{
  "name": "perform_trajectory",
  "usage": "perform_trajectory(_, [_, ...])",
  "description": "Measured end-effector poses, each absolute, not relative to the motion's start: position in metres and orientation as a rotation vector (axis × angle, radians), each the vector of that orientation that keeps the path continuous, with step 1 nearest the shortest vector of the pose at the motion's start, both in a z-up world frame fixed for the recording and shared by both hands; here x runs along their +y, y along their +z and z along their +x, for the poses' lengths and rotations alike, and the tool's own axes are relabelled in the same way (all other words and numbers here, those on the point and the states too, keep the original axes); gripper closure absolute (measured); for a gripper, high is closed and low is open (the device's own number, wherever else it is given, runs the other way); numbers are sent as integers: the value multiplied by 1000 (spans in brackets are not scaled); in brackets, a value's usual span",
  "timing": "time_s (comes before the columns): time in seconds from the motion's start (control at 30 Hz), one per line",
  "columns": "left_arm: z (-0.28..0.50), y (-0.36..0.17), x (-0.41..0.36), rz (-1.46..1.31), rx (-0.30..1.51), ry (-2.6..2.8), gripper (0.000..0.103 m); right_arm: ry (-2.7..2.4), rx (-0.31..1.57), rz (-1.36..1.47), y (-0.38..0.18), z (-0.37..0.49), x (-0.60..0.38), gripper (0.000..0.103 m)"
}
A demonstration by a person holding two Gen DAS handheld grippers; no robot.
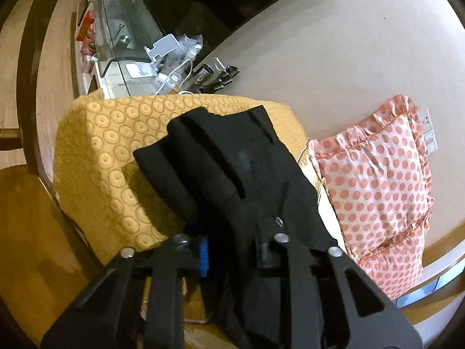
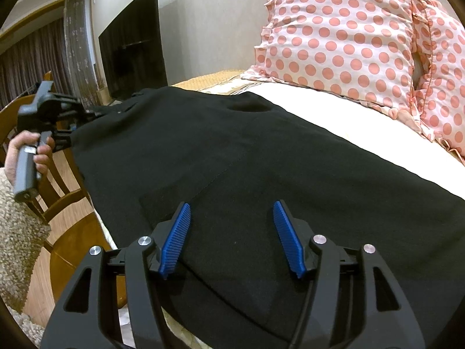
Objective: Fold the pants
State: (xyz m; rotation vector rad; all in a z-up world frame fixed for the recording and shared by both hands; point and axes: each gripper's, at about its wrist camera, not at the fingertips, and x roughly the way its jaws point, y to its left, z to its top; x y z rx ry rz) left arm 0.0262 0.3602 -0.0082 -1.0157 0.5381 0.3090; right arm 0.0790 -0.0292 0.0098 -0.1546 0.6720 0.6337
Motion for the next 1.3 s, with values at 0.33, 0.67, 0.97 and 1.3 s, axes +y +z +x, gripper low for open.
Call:
perform_trajectory(0.33, [41,74,286,-566,487,316,89,587,565,-17,41,62,-99,25])
perform_trajectory(0.67, [79,151,89,-199,461,-112,89,296,523,190,47,48,-222,25])
perform_trajectory(0.97, [73,61,-120,149,673,-546,89,67,522,308,32,26,-306,25])
perform_trajectory(1.3, [63,92,-132,100,552,-541,90,22,518,335,26,22,-328,25])
